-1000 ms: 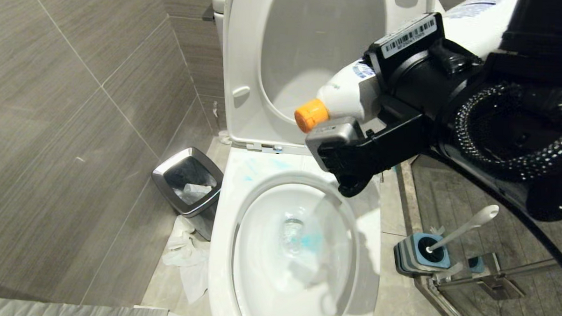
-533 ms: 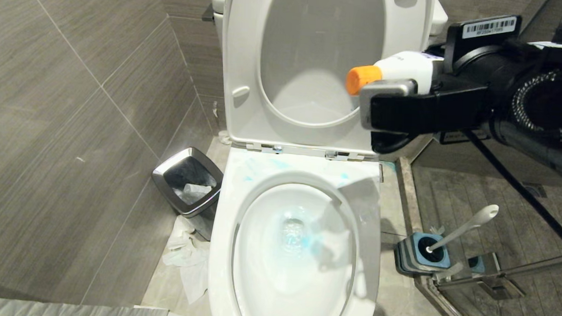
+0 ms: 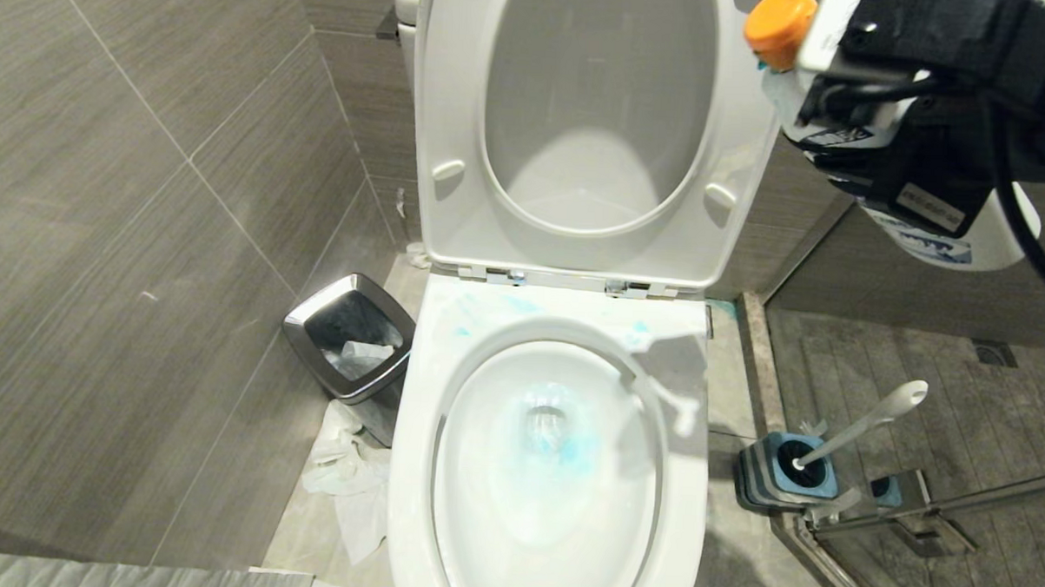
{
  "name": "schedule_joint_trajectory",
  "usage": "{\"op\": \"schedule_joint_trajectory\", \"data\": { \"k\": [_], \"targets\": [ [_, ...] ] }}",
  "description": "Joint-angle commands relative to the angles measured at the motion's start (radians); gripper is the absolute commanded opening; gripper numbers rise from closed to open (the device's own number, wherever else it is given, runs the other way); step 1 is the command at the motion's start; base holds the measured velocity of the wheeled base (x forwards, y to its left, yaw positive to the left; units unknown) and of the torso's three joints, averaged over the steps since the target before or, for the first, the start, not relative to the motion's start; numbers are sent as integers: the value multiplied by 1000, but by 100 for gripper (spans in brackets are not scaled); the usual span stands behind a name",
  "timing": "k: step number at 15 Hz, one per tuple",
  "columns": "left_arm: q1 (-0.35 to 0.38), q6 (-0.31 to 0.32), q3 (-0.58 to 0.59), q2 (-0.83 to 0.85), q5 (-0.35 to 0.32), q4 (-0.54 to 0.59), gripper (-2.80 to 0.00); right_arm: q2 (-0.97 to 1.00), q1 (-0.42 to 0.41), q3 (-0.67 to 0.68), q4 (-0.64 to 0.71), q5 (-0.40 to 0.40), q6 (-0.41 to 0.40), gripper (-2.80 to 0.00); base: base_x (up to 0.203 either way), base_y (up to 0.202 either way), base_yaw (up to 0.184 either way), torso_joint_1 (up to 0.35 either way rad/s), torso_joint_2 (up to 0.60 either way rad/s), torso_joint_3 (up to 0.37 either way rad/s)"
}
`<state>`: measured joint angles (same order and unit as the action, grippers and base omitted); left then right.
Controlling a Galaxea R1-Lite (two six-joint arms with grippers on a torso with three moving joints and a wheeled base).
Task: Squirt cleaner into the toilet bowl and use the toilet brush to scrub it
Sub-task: Place the cleaning agent on the floor
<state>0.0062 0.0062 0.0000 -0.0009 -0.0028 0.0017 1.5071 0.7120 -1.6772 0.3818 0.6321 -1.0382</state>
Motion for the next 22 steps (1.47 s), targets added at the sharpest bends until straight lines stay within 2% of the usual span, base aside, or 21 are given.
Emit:
{"op": "schedule_joint_trajectory", "data": {
  "k": [1,3,6,8,10,13,16,18,20,22],
  "targets": [
    [0,0,2,1,0,0,-280,-59,-141,-57,120,-201,232,-280,0,0,0,0,0,0],
    [0,0,2,1,0,0,-280,-99,-302,-64,138,-399,356,-280,0,0,0,0,0,0],
    [0,0,2,1,0,0,-280,-149,-555,-69,153,-660,592,-280,0,0,0,0,0,0],
    [0,0,2,1,0,0,-280,-166,-725,-69,182,-857,675,-280,0,0,0,0,0,0],
    [0,0,2,1,0,0,-280,-156,-832,-69,195,-1007,762,-280,0,0,0,0,0,0],
    [0,0,2,1,0,0,-280,-118,-842,-53,167,-1027,931,-280,0,0,0,0,0,0],
    [0,0,2,1,0,0,-280,-108,-842,23,90,-1020,937,-280,0,0,0,0,0,0],
    [0,0,2,1,0,0,-280,-99,-842,133,-103,-986,939,-280,0,0,0,0,0,0],
    [0,0,2,1,0,0,-280,-84,-841,279,-416,-908,953,-280,0,0,0,0,0,0],
    [0,0,2,1,0,0,-280,-71,-840,382,-563,-841,963,-280,0,0,0,0,0,0]
  ]
}}
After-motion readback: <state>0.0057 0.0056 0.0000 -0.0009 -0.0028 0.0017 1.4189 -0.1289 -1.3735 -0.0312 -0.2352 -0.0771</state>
